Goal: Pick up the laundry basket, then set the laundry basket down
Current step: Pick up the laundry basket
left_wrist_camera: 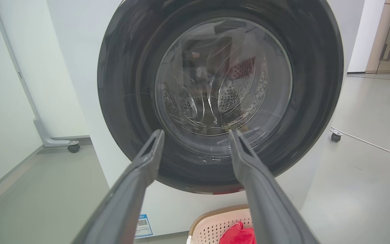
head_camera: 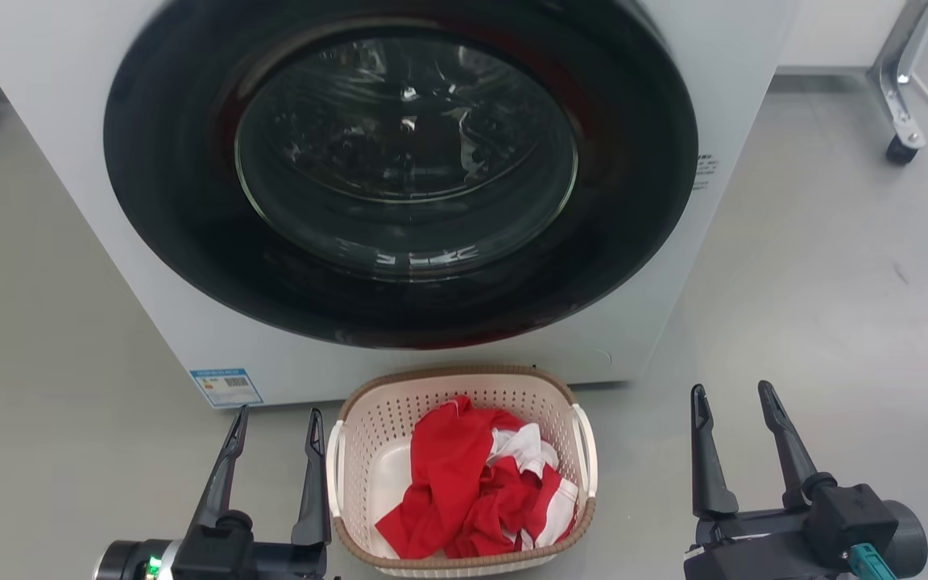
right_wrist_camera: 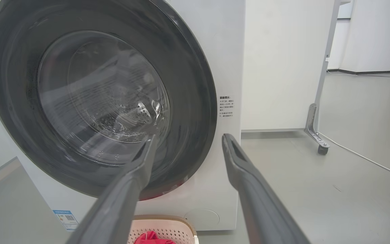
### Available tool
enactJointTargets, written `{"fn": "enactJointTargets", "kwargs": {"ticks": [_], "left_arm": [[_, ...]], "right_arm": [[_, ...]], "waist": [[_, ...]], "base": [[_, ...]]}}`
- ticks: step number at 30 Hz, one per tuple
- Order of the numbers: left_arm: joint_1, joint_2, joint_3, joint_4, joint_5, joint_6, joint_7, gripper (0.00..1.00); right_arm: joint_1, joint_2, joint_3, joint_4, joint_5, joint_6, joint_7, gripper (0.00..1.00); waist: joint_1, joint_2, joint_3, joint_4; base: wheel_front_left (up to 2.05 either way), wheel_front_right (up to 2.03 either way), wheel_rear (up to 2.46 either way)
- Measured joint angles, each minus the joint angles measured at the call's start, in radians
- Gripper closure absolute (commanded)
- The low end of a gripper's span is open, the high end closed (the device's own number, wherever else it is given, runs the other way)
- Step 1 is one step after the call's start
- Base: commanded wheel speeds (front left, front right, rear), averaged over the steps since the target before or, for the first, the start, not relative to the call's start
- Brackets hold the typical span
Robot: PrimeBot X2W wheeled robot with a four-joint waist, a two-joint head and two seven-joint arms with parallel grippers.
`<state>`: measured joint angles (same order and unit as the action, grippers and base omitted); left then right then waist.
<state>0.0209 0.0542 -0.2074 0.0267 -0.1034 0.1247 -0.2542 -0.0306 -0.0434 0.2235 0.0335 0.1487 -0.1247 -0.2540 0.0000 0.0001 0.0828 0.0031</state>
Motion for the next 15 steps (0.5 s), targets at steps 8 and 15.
{"fn": "enactJointTargets", "kwargs": {"ticks": [8,15], "left_arm": [[-0.021,0.0,0.002,-0.01,-0.015,0.0,0.0,0.0],[-0.098,-0.001,-0.002,0.01,-0.026,0.0,0.0,0.0]], "right_arm": [[-0.047,0.0,-0.011,-0.011,-0.014,0.0,0.0,0.0],[-0.142,-0.001,-0.012,0.023,-0.027,0.0,-0.003,0.0]], "waist": [[0.0001,0.0,0.075,0.0],[0.0001,0.0,0.169,-0.001]], "base": [[0.0,0.0,0.0],[0.0,0.0,0.0]]}}
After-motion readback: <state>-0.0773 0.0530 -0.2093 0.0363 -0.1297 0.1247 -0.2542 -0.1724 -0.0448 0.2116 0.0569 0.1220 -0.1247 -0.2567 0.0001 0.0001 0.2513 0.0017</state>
